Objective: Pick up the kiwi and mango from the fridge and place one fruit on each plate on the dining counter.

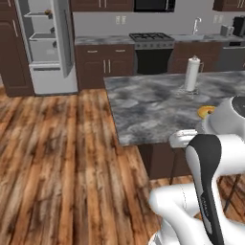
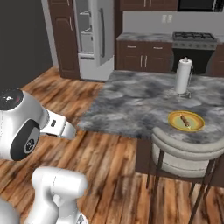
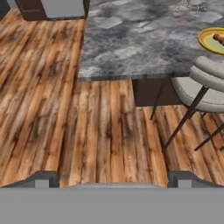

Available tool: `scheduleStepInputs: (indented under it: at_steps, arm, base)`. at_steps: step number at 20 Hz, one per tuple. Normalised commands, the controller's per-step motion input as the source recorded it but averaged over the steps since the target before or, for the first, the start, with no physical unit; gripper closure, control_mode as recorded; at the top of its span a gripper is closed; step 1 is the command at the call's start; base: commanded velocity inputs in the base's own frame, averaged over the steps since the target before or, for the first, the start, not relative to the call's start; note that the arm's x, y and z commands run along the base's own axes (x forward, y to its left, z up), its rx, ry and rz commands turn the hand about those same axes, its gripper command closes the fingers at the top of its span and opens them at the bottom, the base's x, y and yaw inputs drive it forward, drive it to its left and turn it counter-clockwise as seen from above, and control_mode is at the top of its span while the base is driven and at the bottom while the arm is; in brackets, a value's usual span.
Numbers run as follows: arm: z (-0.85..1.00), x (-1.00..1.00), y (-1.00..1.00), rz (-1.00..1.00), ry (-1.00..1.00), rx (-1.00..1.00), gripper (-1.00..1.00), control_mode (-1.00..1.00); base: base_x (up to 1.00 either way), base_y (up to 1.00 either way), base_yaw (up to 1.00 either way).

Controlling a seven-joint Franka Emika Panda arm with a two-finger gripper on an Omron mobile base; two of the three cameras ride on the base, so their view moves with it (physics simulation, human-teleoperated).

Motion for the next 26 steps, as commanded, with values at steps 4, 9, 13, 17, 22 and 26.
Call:
scheduleStepInputs:
  at_steps: [4, 9, 13, 17, 22, 26]
  arm:
    - [0.00, 0.00, 0.00, 0.00, 0.00, 0.00, -1.00, 1.00]
    - [0.00, 0.00, 0.00, 0.00, 0.00, 0.00, -1.00, 1.00]
    - [0.00, 0.00, 0.00, 0.00, 0.00, 0.00, -1.00, 1.00]
    - [0.00, 0.00, 0.00, 0.00, 0.00, 0.00, -1.00, 1.00]
    - [0.00, 0.00, 0.00, 0.00, 0.00, 0.00, -1.00, 1.00]
    - [0.00, 0.00, 0.00, 0.00, 0.00, 0.00, -1.00, 1.00]
  base:
    - [0.56, 1.00, -0.09]
    - [0.60, 1.00, -0.10]
    - [0.70, 1.00, -0.10]
    - [0.74, 1.00, -0.11]
    - [0.80, 1.00, -0.13]
    - [0.90, 1.00, -0.15]
